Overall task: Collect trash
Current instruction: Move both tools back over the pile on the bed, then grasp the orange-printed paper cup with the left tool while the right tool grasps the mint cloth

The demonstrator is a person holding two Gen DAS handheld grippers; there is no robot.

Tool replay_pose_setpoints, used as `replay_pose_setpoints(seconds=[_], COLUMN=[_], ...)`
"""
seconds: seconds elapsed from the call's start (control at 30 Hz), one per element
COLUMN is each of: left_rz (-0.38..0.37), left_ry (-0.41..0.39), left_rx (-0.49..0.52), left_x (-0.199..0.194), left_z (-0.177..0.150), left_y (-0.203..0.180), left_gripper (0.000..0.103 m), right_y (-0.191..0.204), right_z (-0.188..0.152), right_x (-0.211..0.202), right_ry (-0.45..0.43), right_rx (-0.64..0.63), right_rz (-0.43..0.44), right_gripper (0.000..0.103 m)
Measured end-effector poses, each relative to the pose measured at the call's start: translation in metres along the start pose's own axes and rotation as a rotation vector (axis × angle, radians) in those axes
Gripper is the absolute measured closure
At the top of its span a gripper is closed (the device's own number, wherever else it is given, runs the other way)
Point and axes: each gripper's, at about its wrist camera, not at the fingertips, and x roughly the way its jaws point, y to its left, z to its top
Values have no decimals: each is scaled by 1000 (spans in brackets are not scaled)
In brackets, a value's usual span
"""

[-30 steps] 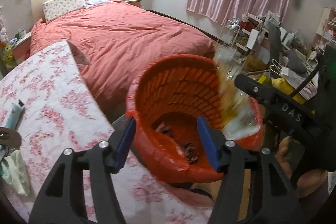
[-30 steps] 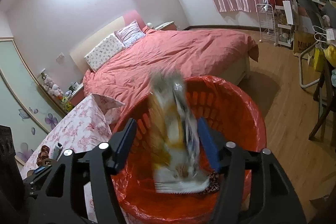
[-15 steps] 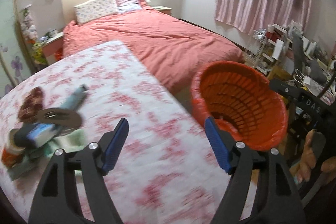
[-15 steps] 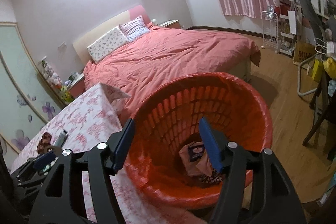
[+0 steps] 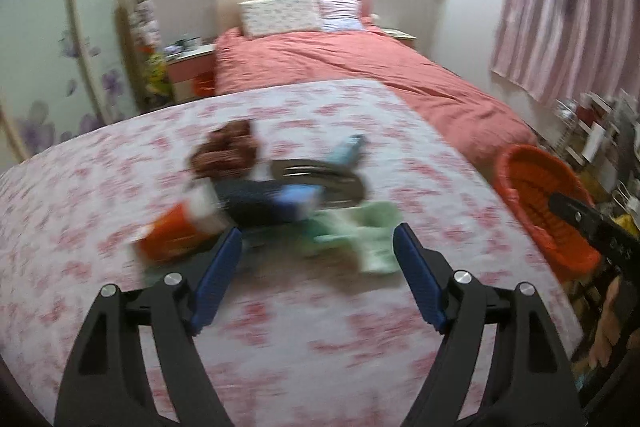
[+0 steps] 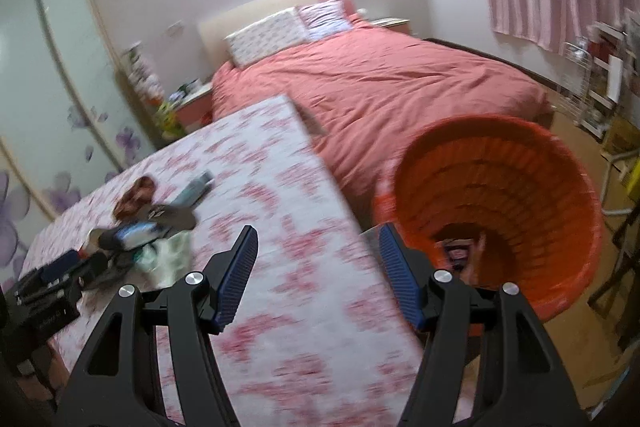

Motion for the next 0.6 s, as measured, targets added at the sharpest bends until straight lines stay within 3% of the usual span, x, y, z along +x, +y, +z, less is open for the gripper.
replay_pose_setpoints(seconds=[0.3,0.6], left_rz=[113,128], left_ry=[7,18], left_rx=[-115,-176], left_x=[-10,-8], left_z=[-13,-20], left_y=[86,122], left_gripper=[26,25], right_y=[87,153], right_z=[-23,-40], right_x=[31,61], right_ry=[102,161], right_rx=[-126,-267], right_rz=[93,131], right_gripper=[40,40])
